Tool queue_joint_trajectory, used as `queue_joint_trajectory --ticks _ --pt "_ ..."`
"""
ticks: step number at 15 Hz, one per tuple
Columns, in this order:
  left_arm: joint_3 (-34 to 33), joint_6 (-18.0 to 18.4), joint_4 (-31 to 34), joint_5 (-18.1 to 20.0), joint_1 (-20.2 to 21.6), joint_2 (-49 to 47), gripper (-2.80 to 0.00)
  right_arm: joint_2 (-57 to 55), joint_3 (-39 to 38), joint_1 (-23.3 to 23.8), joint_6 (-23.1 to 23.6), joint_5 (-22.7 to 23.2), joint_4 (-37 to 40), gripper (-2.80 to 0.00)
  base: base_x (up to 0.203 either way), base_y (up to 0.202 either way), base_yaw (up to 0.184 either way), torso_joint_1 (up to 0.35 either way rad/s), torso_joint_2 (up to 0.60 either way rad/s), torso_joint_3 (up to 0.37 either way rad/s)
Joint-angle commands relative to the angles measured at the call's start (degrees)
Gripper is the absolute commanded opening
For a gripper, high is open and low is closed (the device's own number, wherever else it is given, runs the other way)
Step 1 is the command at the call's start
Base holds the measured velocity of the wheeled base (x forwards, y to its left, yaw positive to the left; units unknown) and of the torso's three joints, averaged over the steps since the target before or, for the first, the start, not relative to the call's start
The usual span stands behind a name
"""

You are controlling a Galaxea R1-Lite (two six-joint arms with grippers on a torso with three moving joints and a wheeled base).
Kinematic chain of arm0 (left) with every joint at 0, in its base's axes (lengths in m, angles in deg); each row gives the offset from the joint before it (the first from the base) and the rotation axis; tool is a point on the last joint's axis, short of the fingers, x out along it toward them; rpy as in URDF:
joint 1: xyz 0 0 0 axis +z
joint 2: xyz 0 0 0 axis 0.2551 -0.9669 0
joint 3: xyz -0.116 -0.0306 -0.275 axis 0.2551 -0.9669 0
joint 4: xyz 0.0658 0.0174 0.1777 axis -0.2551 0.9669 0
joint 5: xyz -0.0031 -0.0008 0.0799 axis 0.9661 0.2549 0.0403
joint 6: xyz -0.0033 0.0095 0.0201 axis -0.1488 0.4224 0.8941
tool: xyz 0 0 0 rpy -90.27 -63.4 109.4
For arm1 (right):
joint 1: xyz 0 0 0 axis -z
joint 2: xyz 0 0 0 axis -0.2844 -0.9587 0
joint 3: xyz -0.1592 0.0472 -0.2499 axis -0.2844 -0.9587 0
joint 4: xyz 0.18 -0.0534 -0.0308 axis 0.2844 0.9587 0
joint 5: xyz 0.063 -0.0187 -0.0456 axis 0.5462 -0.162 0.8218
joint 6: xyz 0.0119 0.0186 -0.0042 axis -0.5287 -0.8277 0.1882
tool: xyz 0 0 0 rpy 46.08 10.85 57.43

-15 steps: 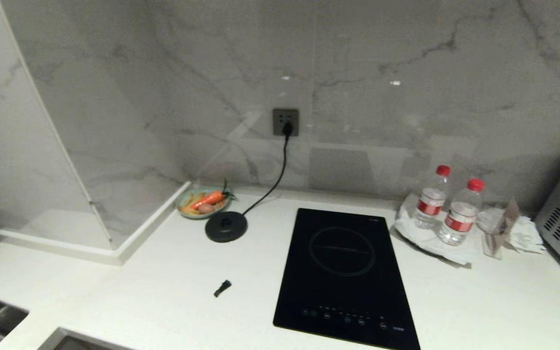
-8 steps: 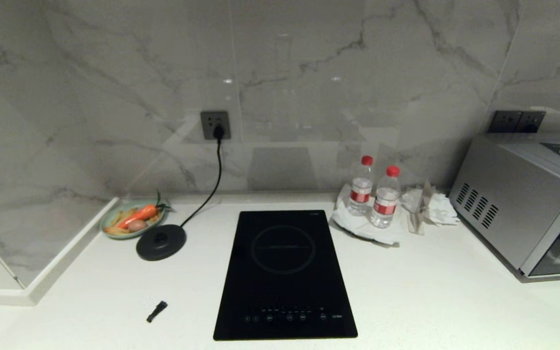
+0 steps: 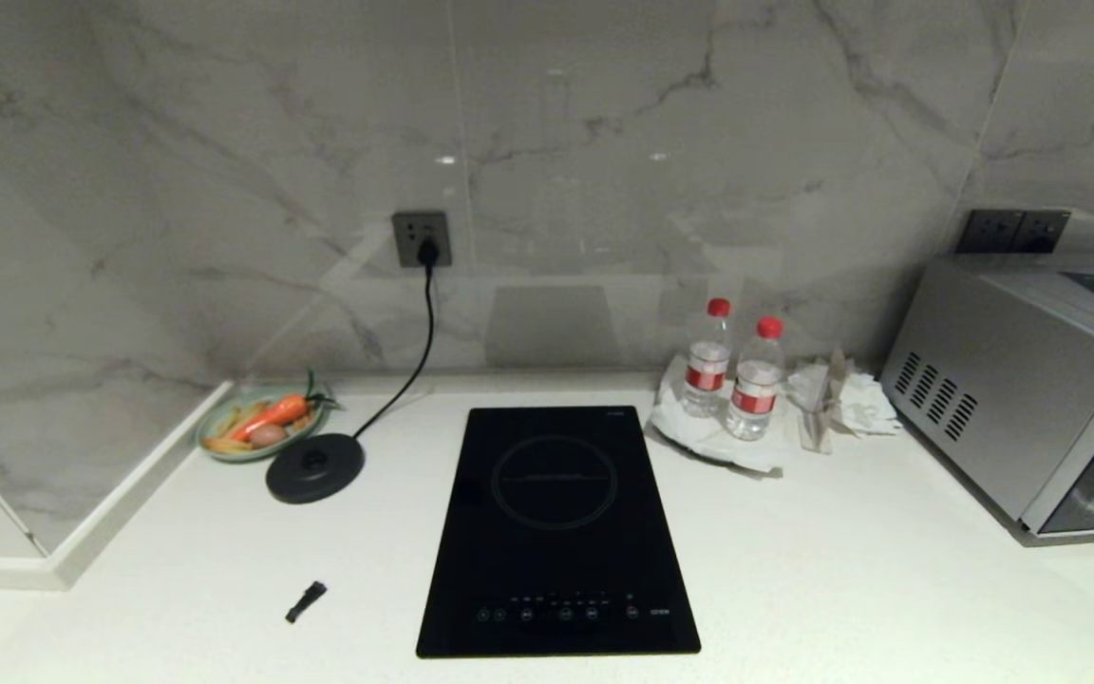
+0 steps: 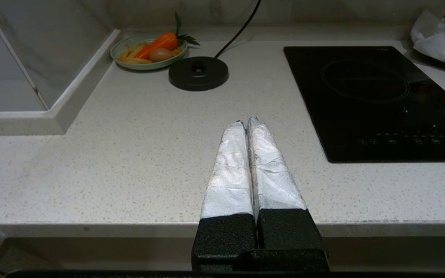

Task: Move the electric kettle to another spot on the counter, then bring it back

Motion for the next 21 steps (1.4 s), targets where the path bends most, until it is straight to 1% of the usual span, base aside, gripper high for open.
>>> queue_joint_trajectory --ticks 1,21 --pt "0.05 -0.03 0.03 0.02 0.01 -0.09 -2.8 -0.09 0.0 0.0 0.01 -0.02 0.04 -2.8 0.0 0.0 0.0 -0.144 0.33 0.191" --pt "0.05 -0.2 0.03 -0.15 0.01 0.0 -2.8 -0.09 0.0 0.0 0.01 -0.02 0.04 -2.8 0.0 0.0 0.0 -0.132 0.34 0.209"
